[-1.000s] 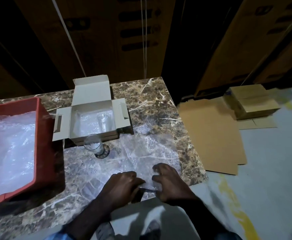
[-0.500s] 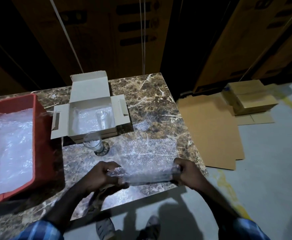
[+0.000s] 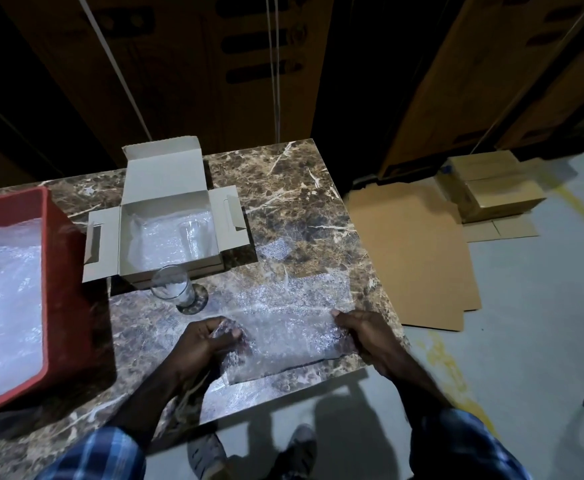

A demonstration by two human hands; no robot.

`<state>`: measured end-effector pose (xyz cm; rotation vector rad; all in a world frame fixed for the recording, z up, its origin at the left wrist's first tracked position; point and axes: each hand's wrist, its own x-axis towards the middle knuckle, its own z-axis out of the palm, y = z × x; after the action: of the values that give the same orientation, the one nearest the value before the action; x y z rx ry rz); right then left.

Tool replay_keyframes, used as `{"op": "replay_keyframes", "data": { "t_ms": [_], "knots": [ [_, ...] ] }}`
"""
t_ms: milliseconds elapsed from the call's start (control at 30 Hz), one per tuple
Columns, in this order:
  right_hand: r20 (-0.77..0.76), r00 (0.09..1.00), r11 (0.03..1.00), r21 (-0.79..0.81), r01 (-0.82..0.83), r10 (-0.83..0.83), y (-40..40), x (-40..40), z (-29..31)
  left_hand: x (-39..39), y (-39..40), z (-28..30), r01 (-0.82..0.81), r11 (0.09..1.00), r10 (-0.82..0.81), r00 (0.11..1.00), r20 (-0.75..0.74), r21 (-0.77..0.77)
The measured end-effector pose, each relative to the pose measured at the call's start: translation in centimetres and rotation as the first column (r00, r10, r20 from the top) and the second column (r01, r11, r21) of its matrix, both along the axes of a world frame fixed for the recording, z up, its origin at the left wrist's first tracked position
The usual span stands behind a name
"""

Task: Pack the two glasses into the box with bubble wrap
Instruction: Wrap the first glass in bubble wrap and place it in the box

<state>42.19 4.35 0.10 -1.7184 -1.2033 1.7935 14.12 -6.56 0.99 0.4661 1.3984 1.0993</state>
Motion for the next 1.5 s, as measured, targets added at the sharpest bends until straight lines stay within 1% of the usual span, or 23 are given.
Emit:
{"op": "replay_keyframes", "data": {
  "t_ms": [67,133,200,300,367,433,500,533,567,633,700,800,867,900,967,1000,1033,1100,1167,1267,1333,1400,1500],
  "knots": [
    [-0.081,0.996,0.999,-0.033,0.029,-0.031,0.3,-0.3,0.1,-0.2,0.6,0.3,-0.027,0.999,0.027,0.999,0.017,0.020],
    [-0.166,0.978,0.991,-0.067,0.118,-0.128,0.7,-0.6,0.1,-0.4,1.2,0.3,-0.060,0.998,0.057,0.995,0.081,0.029],
    [-0.214,0.960,0.984,-0.026,0.178,-0.179,1.2,-0.6,-0.5,-0.3,1.5,0.3,-0.055,0.998,0.056,0.990,0.133,-0.011],
    [-0.185,0.971,0.983,0.081,0.166,-0.149,1.5,-0.7,-0.9,0.1,1.4,-0.5,-0.093,0.991,0.110,0.977,0.185,-0.096],
    [-0.131,0.983,0.980,0.138,0.144,-0.127,1.7,-0.9,-1.0,0.0,1.2,-1.8,-0.122,0.984,0.144,0.976,0.164,-0.133],
    [-0.039,0.997,0.971,0.227,0.077,-0.070,2.0,-1.2,-1.1,-0.2,1.2,-3.0,-0.152,0.975,0.164,0.984,0.064,-0.165],
    [0.107,0.994,0.945,0.325,-0.024,-0.012,2.5,-1.4,-1.4,0.0,1.2,-3.9,-0.205,0.967,0.199,0.979,-0.052,-0.153],
    [0.148,0.989,0.939,0.338,-0.054,0.003,2.7,-1.6,-1.4,0.1,1.2,-4.0,-0.220,0.968,0.203,0.970,-0.137,-0.122],
    [0.167,0.986,0.941,0.332,-0.066,0.011,2.9,-1.7,-1.6,0.2,1.3,-4.4,-0.211,0.974,0.183,0.948,-0.260,-0.084],
    [0.183,0.983,0.949,0.302,-0.090,0.035,3.3,-2.1,-1.9,0.7,1.3,-4.9,-0.124,0.992,0.093,0.838,-0.538,-0.023],
    [0.237,0.969,0.941,0.304,-0.148,0.076,3.5,-2.2,-2.3,2.0,1.2,-4.3,-0.076,0.997,0.061,0.748,-0.660,0.005],
    [0.350,0.926,0.894,0.357,-0.271,0.142,3.3,-2.1,-2.7,3.9,0.6,-3.0,-0.034,0.997,0.075,0.681,-0.728,0.071],
    [0.406,0.903,0.863,0.397,-0.313,0.141,3.0,-1.9,-2.8,4.2,-0.1,-3.4,0.015,0.997,0.050,0.641,-0.766,0.078],
    [0.430,0.893,0.853,0.411,-0.322,0.130,2.9,-1.9,-2.7,4.2,-0.4,-3.7,0.056,0.995,0.030,0.604,-0.796,0.080],
    [0.458,0.881,0.840,0.428,-0.334,0.117,2.8,-1.9,-2.6,4.0,-0.9,-4.7,0.137,0.987,0.009,0.476,-0.879,0.084],
    [0.463,0.879,0.831,0.439,-0.342,0.118,2.8,-2.0,-2.7,3.9,-1.0,-5.1,0.169,0.980,0.018,0.431,-0.902,0.101],
    [0.466,0.876,0.823,0.445,-0.353,0.123,2.9,-2.1,-2.6,3.9,-1.0,-5.4,0.200,0.972,0.031,0.409,-0.912,0.123],
    [0.502,0.852,0.795,0.451,-0.405,0.149,2.9,-2.3,-2.6,3.8,-1.0,-5.3,0.250,0.955,0.048,0.398,-0.916,0.159],
    [0.586,0.792,0.761,0.431,-0.484,0.172,3.0,-2.6,-2.4,3.3,-0.9,-5.5,0.300,0.944,0.015,0.374,-0.927,0.137],
    [0.710,0.685,0.752,0.361,-0.552,0.162,2.9,-3.1,-2.3,2.5,-0.8,-5.6,0.264,0.961,-0.028,0.384,-0.923,0.081],
    [0.758,0.637,0.751,0.339,-0.567,0.139,2.8,-3.2,-2.4,2.5,-0.9,-5.8,0.296,0.952,-0.028,0.356,-0.934,0.084],
    [0.783,0.612,0.736,0.351,-0.579,0.109,2.5,-3.2,-2.9,2.5,-1.2,-6.0,0.308,0.947,-0.022,0.336,-0.942,0.088],
    [0.800,0.598,0.724,0.385,-0.572,0.047,2.0,-3.2,-3.1,2.6,-1.5,-6.3,0.270,0.959,-0.013,0.354,-0.935,0.089]
  ]
}}
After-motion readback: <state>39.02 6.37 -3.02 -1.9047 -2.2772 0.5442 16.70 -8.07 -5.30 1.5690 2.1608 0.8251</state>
